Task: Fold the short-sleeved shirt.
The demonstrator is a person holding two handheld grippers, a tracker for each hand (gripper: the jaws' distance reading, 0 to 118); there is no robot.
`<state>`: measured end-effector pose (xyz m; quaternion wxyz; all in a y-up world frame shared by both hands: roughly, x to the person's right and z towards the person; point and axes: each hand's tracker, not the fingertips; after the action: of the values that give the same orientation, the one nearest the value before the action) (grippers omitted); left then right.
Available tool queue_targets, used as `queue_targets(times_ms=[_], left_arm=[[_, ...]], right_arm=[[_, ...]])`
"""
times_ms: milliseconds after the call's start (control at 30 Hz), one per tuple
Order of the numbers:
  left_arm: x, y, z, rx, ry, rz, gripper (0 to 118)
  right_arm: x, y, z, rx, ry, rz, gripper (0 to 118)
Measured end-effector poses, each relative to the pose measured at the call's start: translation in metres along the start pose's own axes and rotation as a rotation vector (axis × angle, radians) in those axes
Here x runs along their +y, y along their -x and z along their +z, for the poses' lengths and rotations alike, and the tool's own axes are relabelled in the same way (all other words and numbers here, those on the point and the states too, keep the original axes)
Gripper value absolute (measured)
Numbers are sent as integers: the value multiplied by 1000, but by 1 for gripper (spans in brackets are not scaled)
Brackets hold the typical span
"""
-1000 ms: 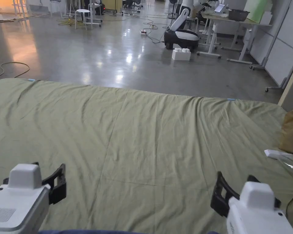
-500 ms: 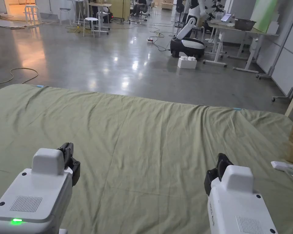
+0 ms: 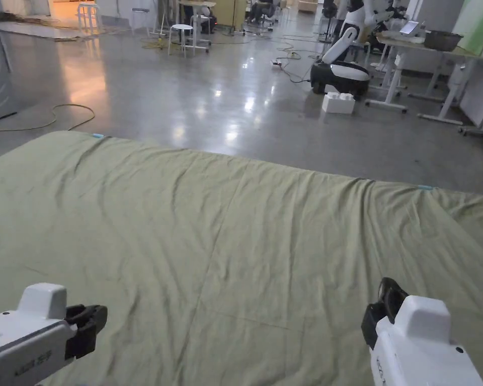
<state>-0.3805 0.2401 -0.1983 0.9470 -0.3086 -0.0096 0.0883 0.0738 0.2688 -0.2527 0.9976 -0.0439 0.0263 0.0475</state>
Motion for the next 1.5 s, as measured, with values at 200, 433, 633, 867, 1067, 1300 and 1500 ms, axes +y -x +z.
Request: queue_targets(times_ms=[200, 433, 633, 867, 1067, 1300, 1500], left_arm=[[-36, 59, -13, -117, 228, 148, 83], [-74, 98, -35, -221, 363, 315, 92], [-97, 130, -51, -415, 322, 557, 93], [-112, 107, -67, -606, 377, 645, 92], [-108, 98, -70, -440, 398, 562, 16], [-104, 94, -65, -422, 363, 523, 10], [-76, 89, -47, -399, 329, 454, 9]], right_arm=[[-13, 9, -4, 32, 64, 5, 1], [-24, 17, -3, 37, 116, 3, 1], [-24, 21, -3, 43, 131, 12, 1], [-29, 30, 1, 56, 147, 9, 1], [-31, 34, 6, 69, 155, 13, 1], [-29, 30, 9, 71, 158, 6, 1], [-23, 19, 10, 58, 140, 12, 1]])
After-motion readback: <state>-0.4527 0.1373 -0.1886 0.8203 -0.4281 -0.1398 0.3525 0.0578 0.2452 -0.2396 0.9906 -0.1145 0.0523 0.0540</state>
